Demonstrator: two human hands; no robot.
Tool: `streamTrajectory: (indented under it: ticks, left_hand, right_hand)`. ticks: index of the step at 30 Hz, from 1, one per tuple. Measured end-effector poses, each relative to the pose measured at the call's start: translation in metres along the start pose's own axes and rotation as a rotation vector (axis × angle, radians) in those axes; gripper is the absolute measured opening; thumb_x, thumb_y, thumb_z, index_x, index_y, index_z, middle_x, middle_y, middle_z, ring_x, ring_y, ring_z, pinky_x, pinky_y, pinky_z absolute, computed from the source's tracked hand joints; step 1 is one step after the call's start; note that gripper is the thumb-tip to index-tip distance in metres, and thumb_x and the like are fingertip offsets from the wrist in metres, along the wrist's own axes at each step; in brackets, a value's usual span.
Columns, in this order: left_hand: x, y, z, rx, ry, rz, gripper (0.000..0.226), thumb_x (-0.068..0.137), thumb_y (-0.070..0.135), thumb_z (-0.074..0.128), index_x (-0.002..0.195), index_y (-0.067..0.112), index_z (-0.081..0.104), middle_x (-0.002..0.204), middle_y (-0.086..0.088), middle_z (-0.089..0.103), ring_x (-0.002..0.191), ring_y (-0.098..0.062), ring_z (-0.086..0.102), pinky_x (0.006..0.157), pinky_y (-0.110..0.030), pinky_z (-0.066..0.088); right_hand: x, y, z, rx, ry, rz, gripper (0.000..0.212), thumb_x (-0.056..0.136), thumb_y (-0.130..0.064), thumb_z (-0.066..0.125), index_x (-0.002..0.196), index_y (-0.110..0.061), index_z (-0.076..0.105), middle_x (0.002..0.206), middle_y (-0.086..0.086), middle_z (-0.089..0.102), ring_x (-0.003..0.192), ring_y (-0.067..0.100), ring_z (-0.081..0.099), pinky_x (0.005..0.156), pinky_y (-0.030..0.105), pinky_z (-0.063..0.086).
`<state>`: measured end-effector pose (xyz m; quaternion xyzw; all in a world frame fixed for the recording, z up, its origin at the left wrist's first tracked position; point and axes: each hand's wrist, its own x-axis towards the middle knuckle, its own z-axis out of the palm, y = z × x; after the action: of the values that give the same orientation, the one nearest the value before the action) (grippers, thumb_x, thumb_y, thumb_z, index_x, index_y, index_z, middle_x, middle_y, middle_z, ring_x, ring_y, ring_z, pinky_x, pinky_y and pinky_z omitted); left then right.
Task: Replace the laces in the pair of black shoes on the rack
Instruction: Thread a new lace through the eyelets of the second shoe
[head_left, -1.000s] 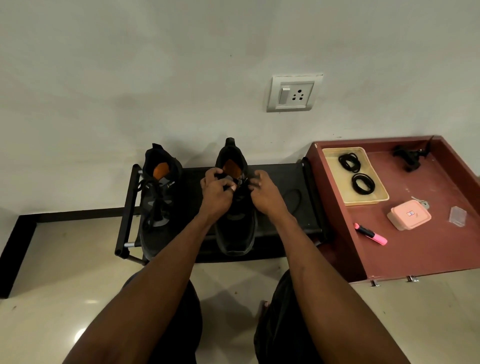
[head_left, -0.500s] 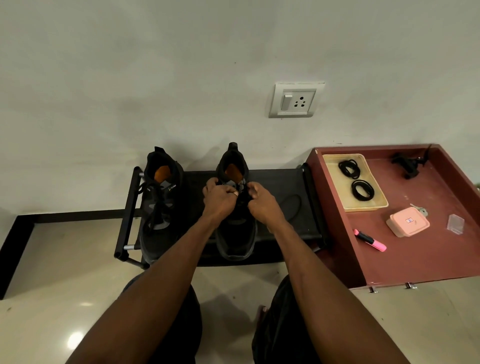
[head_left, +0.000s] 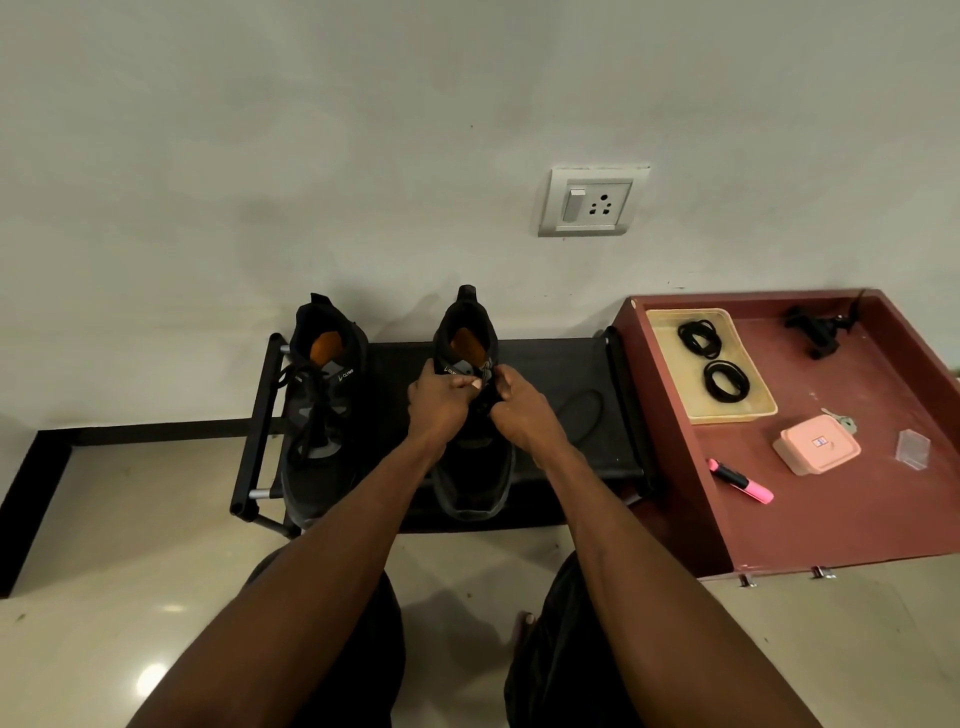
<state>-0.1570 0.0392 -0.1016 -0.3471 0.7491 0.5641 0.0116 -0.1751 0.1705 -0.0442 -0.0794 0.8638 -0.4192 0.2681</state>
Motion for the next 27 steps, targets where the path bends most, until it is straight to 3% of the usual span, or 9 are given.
streamTrajectory:
  ticks: [2,5,12,14,16,18,20,23,27]
  left_hand:
    - [-0.018,0.014,-0.004,0.109,-0.037,0.081,0.083,0.089,0.035,0.069,0.155,0.010,0.026,0.145,-0.007,0.052,0.146,-0.027,0.028,0.118,-0.056,0.028]
    - [-0.027,0.020,-0.004,0.248,-0.101,0.180,0.054,0.102,0.021,0.054,0.150,0.005,0.039,0.165,-0.008,0.020,0.151,-0.025,0.007,0.123,-0.055,0.011]
    - [-0.025,0.018,-0.015,0.471,-0.322,0.237,0.052,0.103,0.025,0.050,0.152,0.034,0.036,0.163,-0.002,-0.027,0.151,-0.030,-0.015,0.123,-0.055,-0.001]
    - [-0.026,0.016,-0.017,0.518,-0.303,0.291,0.053,0.103,0.023,0.051,0.153,0.035,0.035,0.164,-0.008,-0.025,0.151,-0.035,-0.013,0.123,-0.054,0.001]
    - [-0.027,0.014,-0.019,0.443,-0.207,0.356,0.045,0.101,0.021,0.055,0.146,0.022,0.050,0.166,-0.014,-0.009,0.152,-0.038,0.004,0.124,-0.049,0.011]
    - [-0.028,0.014,-0.022,0.366,-0.108,0.374,0.037,0.098,0.020,0.062,0.135,0.014,0.062,0.166,-0.015,0.010,0.148,-0.034,0.025,0.123,-0.044,0.024]
    - [-0.026,0.013,-0.024,0.368,-0.087,0.356,0.037,0.095,0.021,0.067,0.132,0.016,0.065,0.164,-0.013,0.019,0.145,-0.031,0.032,0.120,-0.043,0.031]
    - [-0.017,0.004,-0.022,0.382,-0.145,0.385,0.040,0.089,0.018,0.072,0.129,0.024,0.068,0.160,-0.010,0.027,0.142,-0.031,0.037,0.115,-0.048,0.038]
    - [-0.013,0.000,-0.022,0.391,-0.142,0.384,0.043,0.089,0.014,0.070,0.130,0.027,0.066,0.161,-0.009,0.024,0.145,-0.033,0.032,0.118,-0.049,0.034]
  right_hand:
    - [-0.001,0.000,-0.001,0.000,-0.005,0.001,0.050,0.084,0.001,0.044,0.128,-0.022,0.049,0.101,-0.003,0.063,0.076,0.010,0.055,0.052,0.020,0.037]
    - [-0.002,0.000,-0.002,0.001,-0.005,0.000,0.047,0.085,0.000,0.043,0.125,-0.023,0.049,0.088,-0.006,0.057,0.075,0.011,0.057,0.053,0.023,0.039]
    - [0.005,0.006,0.000,-0.004,0.008,-0.054,0.044,0.087,-0.007,0.050,0.125,-0.030,0.055,0.110,0.001,0.068,0.092,0.016,0.063,0.066,0.026,0.049]
    - [0.007,0.009,0.001,0.009,0.020,-0.068,0.049,0.087,-0.004,0.053,0.129,-0.027,0.059,0.117,0.001,0.069,0.104,0.020,0.064,0.082,0.031,0.054]
    - [0.009,0.010,0.002,0.049,0.111,-0.061,0.044,0.090,-0.001,0.056,0.130,-0.017,0.064,0.121,0.004,0.070,0.111,0.020,0.064,0.091,0.029,0.052]
    - [0.011,0.012,0.006,0.076,0.257,-0.069,0.026,0.094,-0.006,0.062,0.117,-0.009,0.072,0.111,0.007,0.074,0.103,0.018,0.067,0.085,0.022,0.050]
    - [0.013,0.011,0.010,0.109,0.319,-0.085,0.015,0.092,-0.010,0.067,0.105,-0.007,0.075,0.099,0.007,0.075,0.092,0.015,0.067,0.076,0.017,0.047]
    - [0.016,0.008,0.016,0.128,0.340,-0.089,0.006,0.089,-0.014,0.073,0.092,-0.009,0.075,0.086,0.003,0.072,0.082,0.014,0.066,0.066,0.017,0.045]
    - [0.020,0.006,0.018,0.212,0.346,-0.062,0.009,0.087,-0.010,0.074,0.080,-0.011,0.069,0.078,0.002,0.068,0.077,0.016,0.064,0.066,0.023,0.049]
